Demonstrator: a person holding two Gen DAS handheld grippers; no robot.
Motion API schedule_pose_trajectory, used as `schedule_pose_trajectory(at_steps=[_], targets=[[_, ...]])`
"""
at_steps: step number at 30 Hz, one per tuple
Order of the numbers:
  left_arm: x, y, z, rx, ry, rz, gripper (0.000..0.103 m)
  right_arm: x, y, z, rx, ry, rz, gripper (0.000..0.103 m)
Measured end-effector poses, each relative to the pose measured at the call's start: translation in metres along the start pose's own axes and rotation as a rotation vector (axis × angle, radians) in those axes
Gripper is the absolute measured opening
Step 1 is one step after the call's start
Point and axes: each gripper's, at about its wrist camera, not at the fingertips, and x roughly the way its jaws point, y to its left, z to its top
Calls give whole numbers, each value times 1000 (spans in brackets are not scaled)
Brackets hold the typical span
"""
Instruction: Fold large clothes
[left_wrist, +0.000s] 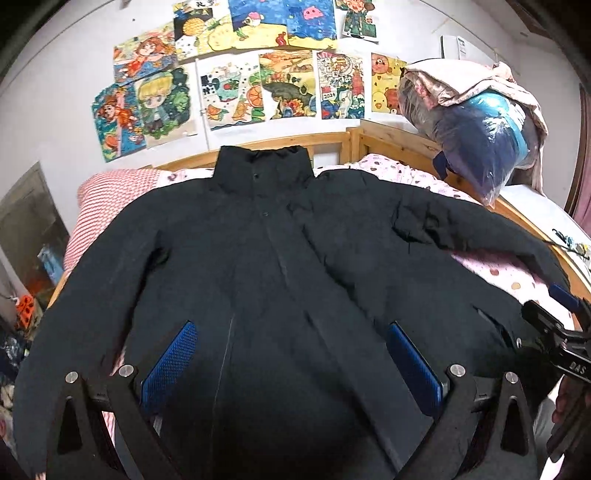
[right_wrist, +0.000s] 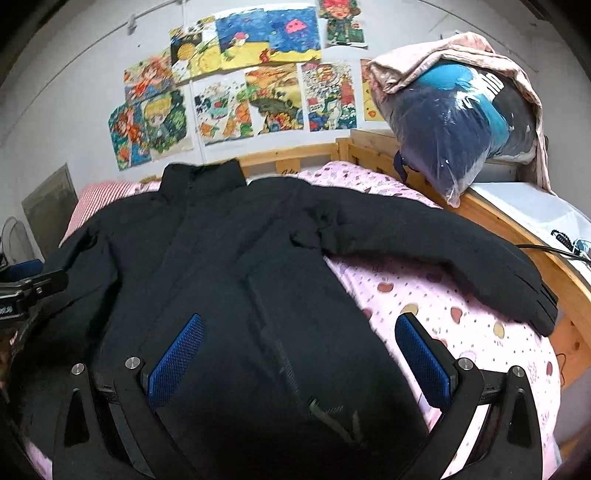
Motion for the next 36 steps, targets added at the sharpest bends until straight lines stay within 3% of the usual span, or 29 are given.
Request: schedule_pose_trajectory(at_steps=[5,9,12,17,22,24,27,31,33,35,36], targets=[[40,-5,35,0,21,-87,103,6,-35,10,62,-42,-5,102],[91,-21,66,3,51,-152,103,18,-72,11,150,39,-34,102],[134,-41,88,13,82,-193,103,28,-103,8,273,84,-29,102],[198,-79,116,28,82,-241,103,44,-141,-2,436,125,-94,102],[256,-111,130,46,107,-240,103,75,-171,-12,652,145,-31,102],[278,-118,131,31,141,-242,103,84,-176,-16,722,133,-18,102],[304,-121,126,14,189,-248,103,99,-186,-22,851,44,11,102],[335,-129,106,38,244,-220,103,111,-191,-23,926,-51,-14,100],[339,-131,99,45,236,-215,103,113,-194,-22,967,-83,-40,84],[340,-133,95,54,232,-212,103,116,-200,-20,999,-102,-112,49],[339,-133,92,54,226,-216,103,118,-204,-20,1014,-108,-146,44]])
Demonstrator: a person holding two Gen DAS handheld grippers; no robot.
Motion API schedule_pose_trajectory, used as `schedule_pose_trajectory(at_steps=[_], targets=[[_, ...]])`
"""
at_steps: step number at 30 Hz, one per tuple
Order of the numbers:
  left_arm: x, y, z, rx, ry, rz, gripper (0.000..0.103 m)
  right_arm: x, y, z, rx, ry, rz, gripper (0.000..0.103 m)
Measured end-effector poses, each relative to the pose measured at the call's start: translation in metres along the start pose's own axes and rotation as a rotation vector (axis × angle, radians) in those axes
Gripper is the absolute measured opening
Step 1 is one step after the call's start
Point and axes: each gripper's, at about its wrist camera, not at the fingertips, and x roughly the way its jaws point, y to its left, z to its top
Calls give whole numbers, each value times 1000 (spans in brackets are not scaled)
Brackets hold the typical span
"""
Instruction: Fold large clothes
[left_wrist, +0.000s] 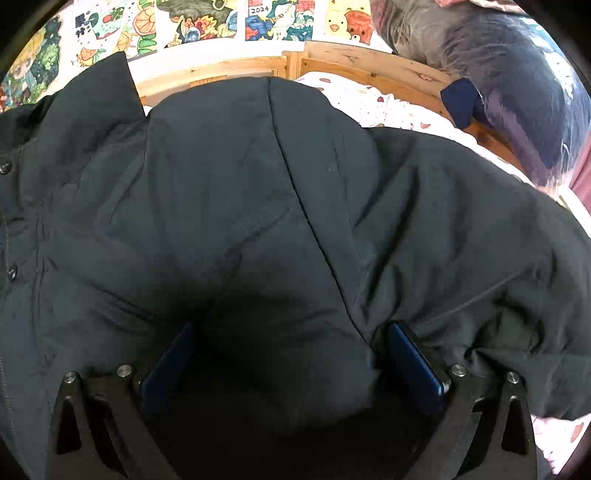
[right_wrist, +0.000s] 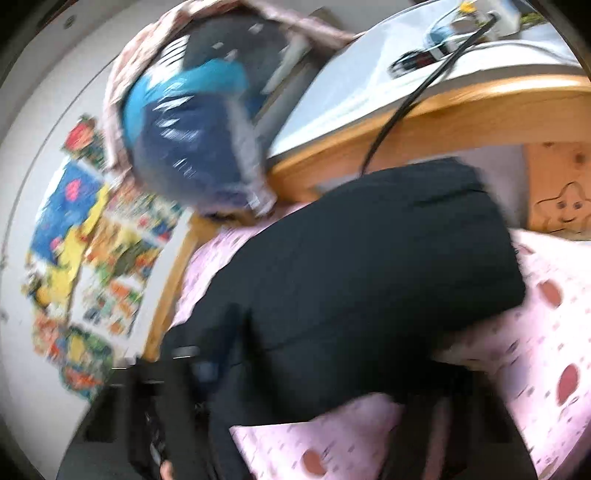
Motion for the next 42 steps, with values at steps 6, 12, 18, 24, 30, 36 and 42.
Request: schedule_pose_trajectory(at_steps=[6,12,18,24,30,36,42], targets=[[-22,14,1,-12,21,-71,103,1,41,21,-100,-92,-34,18],[-71,44,-5,50,70,-11,103,-13,147,29,-448,-195,48,14],[-130,109,-26,-38,60,-30,103,12,242,-16,-766,-100,149,14],[-164,167,-42,-199,-25,-202,103,30,277,-95,-975,96,218,14],[-143,166,-47,-315,-39,-472,103,47,272,-173,-1120,267,214,14],[-111,149,-54,-381,-17,-662,103,56,252,-197,-1146,353,177,15],[-73,145,-62,-519,20,-709,103,55,226,-204,-1160,393,149,16]])
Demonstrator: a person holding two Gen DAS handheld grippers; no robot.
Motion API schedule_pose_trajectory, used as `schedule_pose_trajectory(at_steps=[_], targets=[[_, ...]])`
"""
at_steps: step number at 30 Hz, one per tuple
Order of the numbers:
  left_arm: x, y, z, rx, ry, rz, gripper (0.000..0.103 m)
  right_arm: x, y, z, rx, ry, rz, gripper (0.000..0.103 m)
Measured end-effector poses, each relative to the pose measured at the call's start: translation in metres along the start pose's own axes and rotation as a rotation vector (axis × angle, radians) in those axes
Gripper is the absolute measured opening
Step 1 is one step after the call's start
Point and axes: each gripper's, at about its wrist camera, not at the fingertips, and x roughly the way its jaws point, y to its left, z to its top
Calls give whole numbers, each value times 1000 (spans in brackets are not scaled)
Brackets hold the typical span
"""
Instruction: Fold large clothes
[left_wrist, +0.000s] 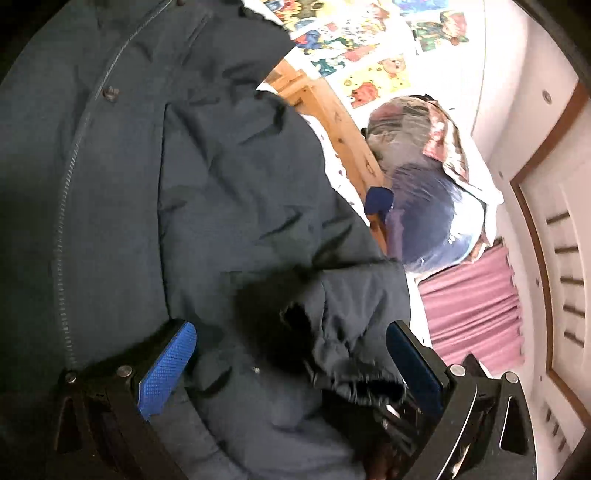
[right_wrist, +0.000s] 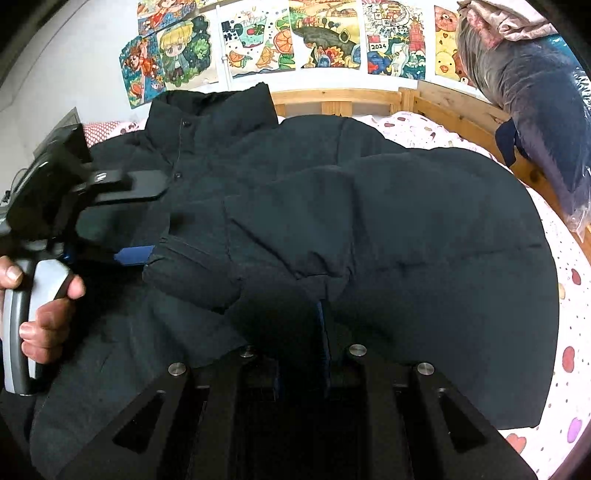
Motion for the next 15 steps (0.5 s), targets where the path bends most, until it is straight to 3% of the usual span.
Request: schedule_pose_trajectory(at_steps=[6,8,9,11,14,15], targets=[[17,-8,-1,14,-19,25,98,2,7,-4,-27,3,-19,19],[18,-7,0,5,-25,30,74,2,9,-3,-35,6,-16,26],[18,-4,0,0,-23,30,67,2,9,-3,-39,8,-13,29],[19,-1,0,-4,-10,39,36,0,13,-4,-61,13,-9,42],[23,-9,-4,46,12,74,15,-3,20,-6,-86,19,28,71],[21,-16,-5,80,3,91,12,-5,23,-10,-91,17,39,72]])
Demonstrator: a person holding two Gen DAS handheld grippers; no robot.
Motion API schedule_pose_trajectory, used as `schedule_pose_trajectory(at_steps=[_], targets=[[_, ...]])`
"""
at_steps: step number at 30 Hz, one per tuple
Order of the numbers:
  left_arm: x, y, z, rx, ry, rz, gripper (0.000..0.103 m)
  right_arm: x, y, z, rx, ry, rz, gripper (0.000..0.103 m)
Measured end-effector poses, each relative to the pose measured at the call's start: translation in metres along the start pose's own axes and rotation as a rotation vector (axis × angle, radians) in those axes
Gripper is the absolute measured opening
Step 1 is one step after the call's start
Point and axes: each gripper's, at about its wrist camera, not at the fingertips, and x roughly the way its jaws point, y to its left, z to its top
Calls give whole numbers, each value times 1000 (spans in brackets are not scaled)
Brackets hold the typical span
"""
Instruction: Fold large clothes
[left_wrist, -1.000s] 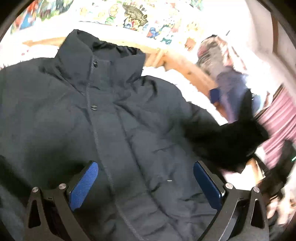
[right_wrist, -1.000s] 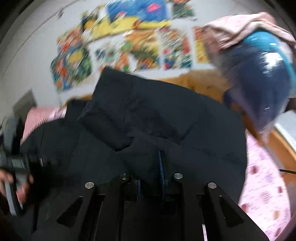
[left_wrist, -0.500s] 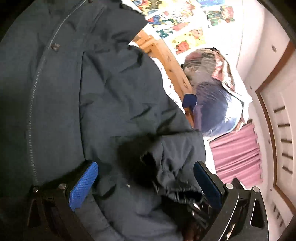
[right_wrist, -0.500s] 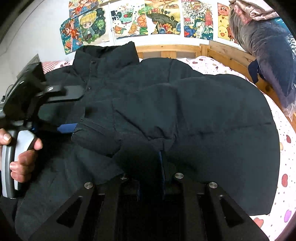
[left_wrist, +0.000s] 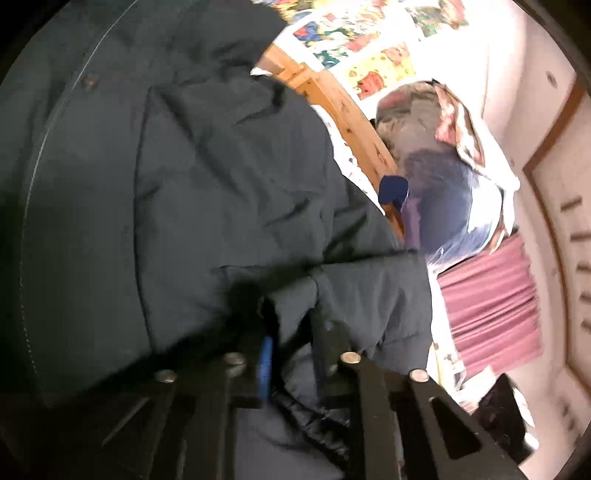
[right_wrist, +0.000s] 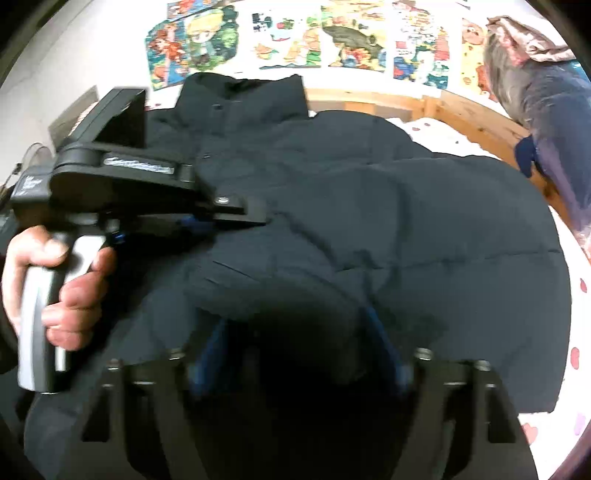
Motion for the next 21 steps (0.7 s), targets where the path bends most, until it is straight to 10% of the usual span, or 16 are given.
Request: schedule_pose_trajectory(at_steps=[10,21], targets=[[-59,-39,15,146,-116,122,7,-56,-26,-18,111,-94,114,72],[-173,-23,29,142,-245,434,6,-75,-73,10,242,-204,72,79]])
